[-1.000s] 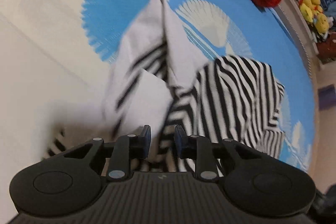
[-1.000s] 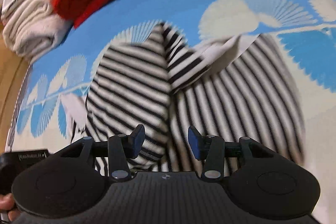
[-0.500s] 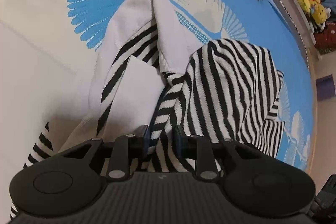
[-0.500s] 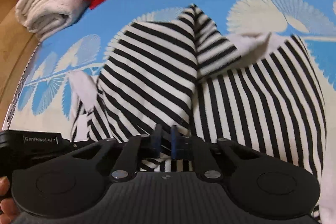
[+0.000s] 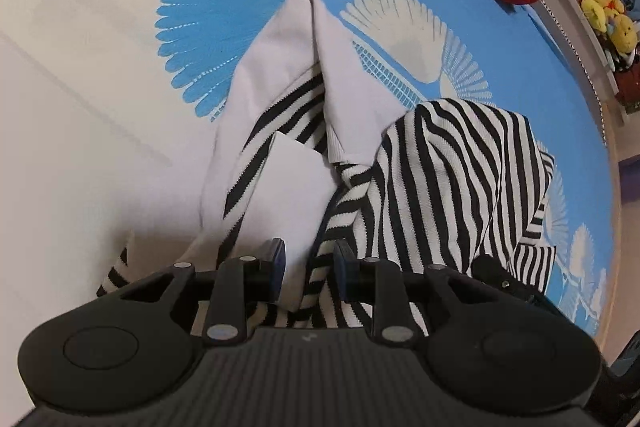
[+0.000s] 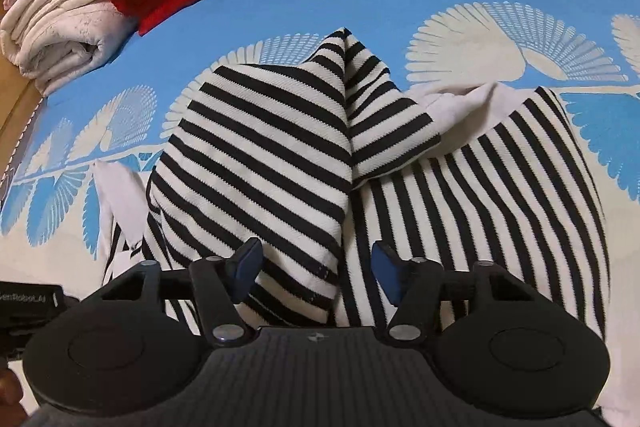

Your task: Fold small clothes

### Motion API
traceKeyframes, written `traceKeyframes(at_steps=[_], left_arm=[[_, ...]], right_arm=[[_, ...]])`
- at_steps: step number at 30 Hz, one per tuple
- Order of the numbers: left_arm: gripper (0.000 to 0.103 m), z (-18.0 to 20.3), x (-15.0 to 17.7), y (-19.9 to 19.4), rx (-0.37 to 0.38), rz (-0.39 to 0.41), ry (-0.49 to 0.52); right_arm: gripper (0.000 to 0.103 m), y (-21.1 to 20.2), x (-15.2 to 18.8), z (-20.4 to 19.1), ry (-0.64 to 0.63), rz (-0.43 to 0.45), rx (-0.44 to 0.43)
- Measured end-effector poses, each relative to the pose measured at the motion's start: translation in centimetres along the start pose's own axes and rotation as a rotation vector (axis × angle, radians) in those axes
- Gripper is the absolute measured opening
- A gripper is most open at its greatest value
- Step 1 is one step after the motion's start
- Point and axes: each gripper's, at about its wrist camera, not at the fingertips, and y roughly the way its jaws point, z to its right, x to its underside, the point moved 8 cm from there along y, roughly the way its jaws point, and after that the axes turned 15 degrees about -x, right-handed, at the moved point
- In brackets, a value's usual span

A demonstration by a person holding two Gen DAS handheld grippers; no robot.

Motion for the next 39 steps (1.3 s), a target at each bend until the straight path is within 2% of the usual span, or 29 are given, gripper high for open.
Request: traceKeyframes(at_steps=[1,2,4,8,13,14,15,16,17,18,19,20,21,22,24,26,28,30,32,36,39], left_arm=[[0.028,0.0,-0.2,-0.1,0.003,0.000,-0.005],[0.028,0.0,-0.4,-0.3,0.008,0.004,-0.009],[0.028,0.1,-0.8,-0.7,0.015,0.013,-0.009],[0.028,0.1,-1.1,-1.2,0.028,0.016,-0.021],[0.029,0.0,-0.9,-1.4,0.039,0.007,0.002],[0.029,0.0,-1.0,-1.6,0.037,0.014,0.011],[0.029,0.0,-0.9,-1.7,0.032,0.021,0.019],[0.029,0.0,-0.9,-1.7,0.025,0.026,0.024],[0.030,0.0,-0.9,-1.8,0.020,0.030,0.026],[0.031,0.0,-0.8,-1.7,0.016,0.031,0.028],[0.033,0.0,-0.7,-1.7,0.014,0.029,0.029],[0.034,0.1,-0.6,-1.7,0.012,0.026,0.031],[0.038,0.2,-0.6,-1.7,0.012,0.023,0.032],[0.045,0.4,-0.5,-1.7,0.013,0.023,0.033],[0.054,0.6,-0.4,-1.8,0.015,0.023,0.034],[0.058,0.9,-0.1,-1.7,0.017,0.012,0.034],[0.064,1.0,0.3,-1.4,0.015,-0.005,0.038],[0.066,1.2,0.7,-0.9,0.010,-0.023,0.045],[0.066,1.3,1.2,-0.3,0.005,-0.037,0.055],[0.066,1.9,2.3,0.7,-0.006,-0.063,0.078],[0.061,2.4,2.6,0.9,-0.017,-0.053,0.099]], right_arm=[[0.042,0.0,0.0,-0.1,-0.005,0.001,-0.005],[0.021,0.0,0.0,-0.1,-0.008,0.002,-0.013],[0.004,-0.7,-0.2,-0.3,-0.018,0.019,-0.031],[0.002,-4.3,-2.0,-1.3,-0.021,0.096,-0.136],[0.002,-13.3,-4.9,-1.9,-0.022,0.232,-0.391],[0.002,-14.5,-4.7,-1.2,-0.023,0.215,-0.420],[0.002,-14.6,-4.0,-0.3,-0.016,0.151,-0.417],[0.003,-14.0,-2.8,0.9,-0.001,0.053,-0.387],[0.003,-12.8,-0.7,2.6,0.003,-0.077,-0.316],[0.003,-11.7,1.2,4.0,-0.018,-0.175,-0.228],[0.006,-10.5,3.5,5.9,-0.059,-0.274,-0.098],[0.007,-9.9,4.9,7.1,-0.082,-0.318,-0.013],[0.007,-9.7,5.4,7.6,-0.086,-0.331,0.013],[0.007,-9.7,5.4,7.7,-0.072,-0.317,-0.010],[0.016,-10.6,3.6,7.4,-0.031,-0.216,-0.088],[0.047,-11.6,1.6,7.7,-0.019,-0.109,-0.078],[0.059,-11.9,0.0,8.1,-0.006,-0.033,-0.035],[0.059,-11.7,-0.7,8.9,0.054,0.008,-0.013],[0.059,-10.3,-0.9,9.7,0.116,0.007,-0.028],[0.059,-7.3,1.1,10.0,0.150,-0.054,0.027],[0.055,-6.0,1.3,9.6,0.162,-0.086,0.041]])
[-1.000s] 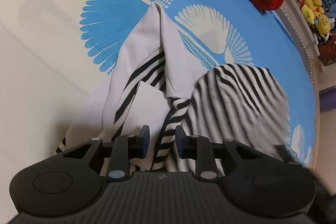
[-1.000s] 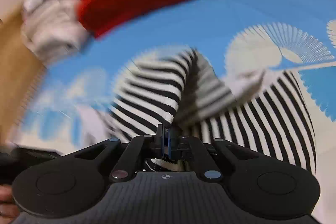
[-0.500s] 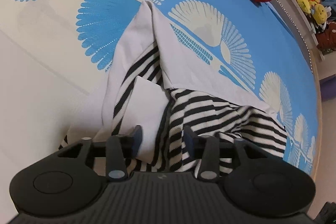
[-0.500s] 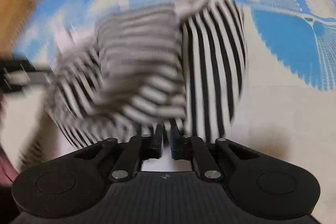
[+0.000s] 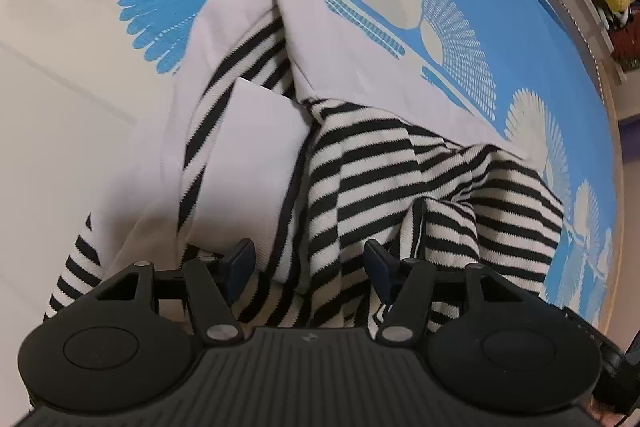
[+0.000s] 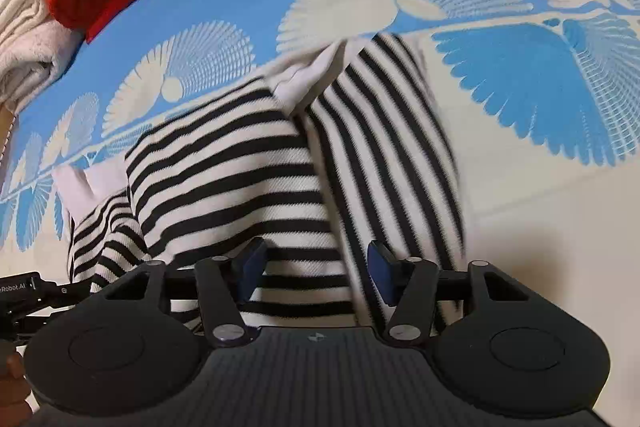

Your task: Fold small clothes

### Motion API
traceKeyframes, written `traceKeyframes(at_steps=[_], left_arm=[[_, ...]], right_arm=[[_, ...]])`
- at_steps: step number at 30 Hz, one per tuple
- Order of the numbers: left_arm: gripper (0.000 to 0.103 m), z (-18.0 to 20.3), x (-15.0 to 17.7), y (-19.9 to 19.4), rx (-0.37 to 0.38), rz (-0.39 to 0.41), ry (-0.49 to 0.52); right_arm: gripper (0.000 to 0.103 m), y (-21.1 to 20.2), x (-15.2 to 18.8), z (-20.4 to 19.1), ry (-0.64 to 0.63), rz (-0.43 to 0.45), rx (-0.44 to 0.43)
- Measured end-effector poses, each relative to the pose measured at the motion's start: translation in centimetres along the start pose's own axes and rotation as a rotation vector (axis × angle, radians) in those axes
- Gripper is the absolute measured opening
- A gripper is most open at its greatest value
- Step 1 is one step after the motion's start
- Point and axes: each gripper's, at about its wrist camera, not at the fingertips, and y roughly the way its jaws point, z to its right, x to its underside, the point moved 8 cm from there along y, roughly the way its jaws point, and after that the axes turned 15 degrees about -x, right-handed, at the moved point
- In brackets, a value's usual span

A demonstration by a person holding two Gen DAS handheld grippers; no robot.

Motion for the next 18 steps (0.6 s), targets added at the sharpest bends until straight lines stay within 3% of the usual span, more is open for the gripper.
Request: traceKeyframes(at_steps=[2,4,5,9,18], left_arm=[[0.045,0.2,-0.1,-0.2,-0.020,0.018,0.018],[0.019,-0.1,-0.3,-0.5,-0.042,0.047,0.025],[0.014,-0.1,-0.5,-0.7,-0.037,0.059,0.030],[0.005,-0.2,-0.9,-1.4,-0.019,0.083,0.029],[0.002,0.6,-1.5,-2.6,-0.038,0.152,0.052]], right_arm=[[0.027,0.4,0.1,-0.8,-0.026,-0.010,-0.008],[0.008,0.5,-0.2,-2.0,-0.060,-0.004,-0.012],[0.004,0.3,-0.2,-2.5,-0.072,0.007,-0.016],[0.003,-0.3,-0.8,-3.6,-0.107,0.041,-0.042],[0.002,-0.8,-1.7,-3.6,-0.100,0.083,-0.061]])
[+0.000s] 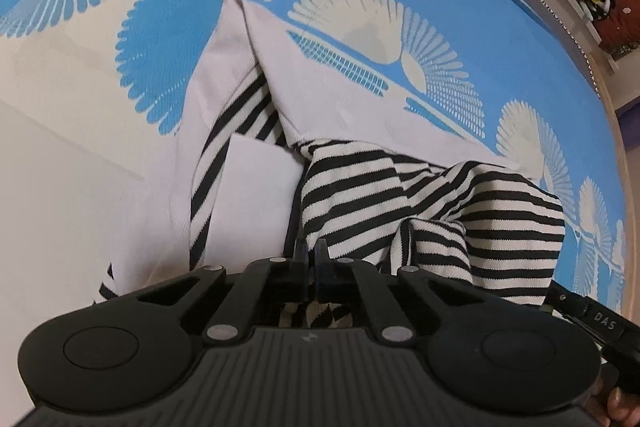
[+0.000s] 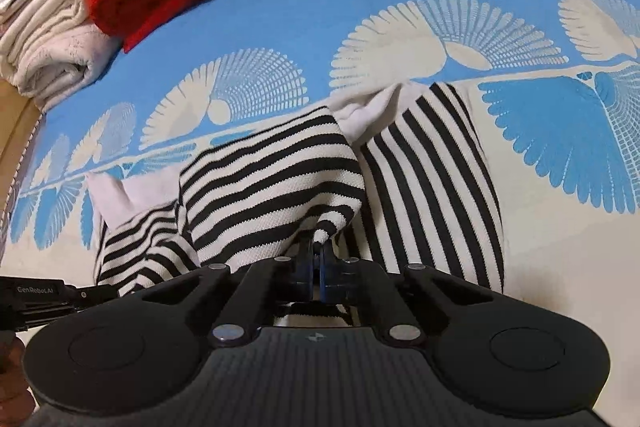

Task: Fold small clothes
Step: 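Grasp the hem with both grippers and lift it toward the hood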

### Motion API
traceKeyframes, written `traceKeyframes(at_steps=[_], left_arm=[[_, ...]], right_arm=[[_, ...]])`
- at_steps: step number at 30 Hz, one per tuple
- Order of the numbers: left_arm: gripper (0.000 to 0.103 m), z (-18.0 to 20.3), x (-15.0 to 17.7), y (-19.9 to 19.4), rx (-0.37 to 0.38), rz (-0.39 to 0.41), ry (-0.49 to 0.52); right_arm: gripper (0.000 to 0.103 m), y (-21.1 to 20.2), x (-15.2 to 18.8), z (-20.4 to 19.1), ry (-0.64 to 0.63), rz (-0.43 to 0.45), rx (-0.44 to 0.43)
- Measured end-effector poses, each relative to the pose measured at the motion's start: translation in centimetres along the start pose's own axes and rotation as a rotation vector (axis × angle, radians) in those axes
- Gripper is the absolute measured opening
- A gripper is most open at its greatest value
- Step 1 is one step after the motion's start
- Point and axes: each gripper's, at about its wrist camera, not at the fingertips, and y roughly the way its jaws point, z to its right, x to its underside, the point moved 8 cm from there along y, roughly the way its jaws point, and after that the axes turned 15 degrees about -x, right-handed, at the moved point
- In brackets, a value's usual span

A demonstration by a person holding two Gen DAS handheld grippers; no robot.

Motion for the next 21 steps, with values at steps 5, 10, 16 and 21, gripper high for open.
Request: traceKeyframes(at_steps=[5,10,16,21], left_arm=[[0.001,-0.3,-2.3,-3.4,0.030,0.210,-0.046],[0.001,-1.3,-4.4,-7.3,0.087,0.383,-0.112],[0.002,-4.9,-2.0,0.7,0.104,-0.071,-0.279],[0.030,-6.7,-1.4,2.5,0.089,-0.190,-0.335]], right_arm=[[0.001,-2.4,-1.7,-0.4,0.035,0.141,-0.060],[0.001,-6.9,-4.1,-0.6,0.060,0.385,-0.124],[0.001,-2.6,0.1,4.9,0.193,0.015,0.125],[0.006,-1.4,1.6,5.9,0.198,-0.086,0.158]])
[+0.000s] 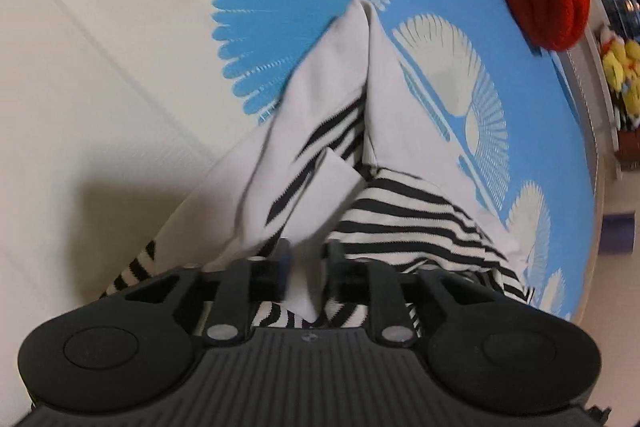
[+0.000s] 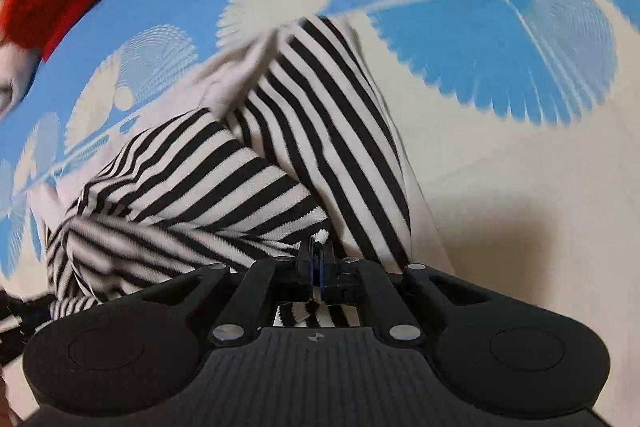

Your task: Fold small clothes

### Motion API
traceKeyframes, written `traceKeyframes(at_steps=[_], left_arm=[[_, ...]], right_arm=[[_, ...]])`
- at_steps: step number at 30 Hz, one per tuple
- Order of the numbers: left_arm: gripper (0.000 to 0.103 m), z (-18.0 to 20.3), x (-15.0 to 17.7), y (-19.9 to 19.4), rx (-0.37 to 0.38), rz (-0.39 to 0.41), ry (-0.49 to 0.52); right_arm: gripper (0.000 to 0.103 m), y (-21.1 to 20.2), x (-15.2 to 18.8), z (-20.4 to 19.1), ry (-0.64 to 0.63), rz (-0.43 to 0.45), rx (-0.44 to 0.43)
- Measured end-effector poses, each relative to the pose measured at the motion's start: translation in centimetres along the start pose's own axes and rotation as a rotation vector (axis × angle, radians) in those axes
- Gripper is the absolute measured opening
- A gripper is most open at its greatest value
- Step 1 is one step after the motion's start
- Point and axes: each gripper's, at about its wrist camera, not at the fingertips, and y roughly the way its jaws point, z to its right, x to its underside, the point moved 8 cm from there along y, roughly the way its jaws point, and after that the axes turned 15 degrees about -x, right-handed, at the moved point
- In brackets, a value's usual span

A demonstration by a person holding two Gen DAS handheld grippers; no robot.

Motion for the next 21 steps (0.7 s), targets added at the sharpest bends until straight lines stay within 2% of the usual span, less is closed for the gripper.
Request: traceKeyframes(at_steps=[3,5,11,13,14,15,16,17,18,20,21], left_arm=[[0.035,0.3,-0.2,-1.2,0.046,0.010,-0.014],[0.038,0.7,0.2,-1.4,0.084,-0.017,-0.022],[0.041,2.5,2.7,-0.3,0.129,-0.131,0.007],[0.037,2.8,3.9,0.2,0.124,-0.144,0.029],[0.030,3.1,4.2,0.3,0.115,-0.134,0.044],[0.009,3.4,4.1,0.6,0.111,-0.117,0.056],[0.003,3.6,3.8,0.1,0.117,-0.069,0.063],[0.003,3.9,2.9,-1.0,0.140,0.008,0.059],[0.003,4.3,1.9,-2.8,0.198,0.113,0.044],[0.003,4.9,0.2,-7.5,0.351,0.291,0.045],[0.003,5.1,-0.3,-9.5,0.405,0.354,0.063]], right_arm=[[0.012,-1.3,-1.3,-0.8,0.018,0.092,-0.074],[0.022,-1.4,-1.7,-0.8,0.043,0.119,-0.098],[0.026,-0.4,-1.4,0.1,0.079,0.103,-0.078],[0.026,-0.2,-1.1,0.1,0.083,0.095,-0.074],[0.023,0.0,-1.0,-0.1,0.082,0.093,-0.081],[0.015,-0.1,-0.9,-0.4,0.080,0.095,-0.096],[0.001,-0.3,-1.1,-0.8,0.084,0.116,-0.127],[0.001,-0.9,-1.5,-1.3,0.106,0.163,-0.184],[0.001,-1.8,-1.9,-1.8,0.141,0.222,-0.266],[0.001,-5.0,-3.4,-3.2,0.201,0.382,-0.484],[0.001,-6.5,-3.9,-3.8,0.183,0.444,-0.534]])
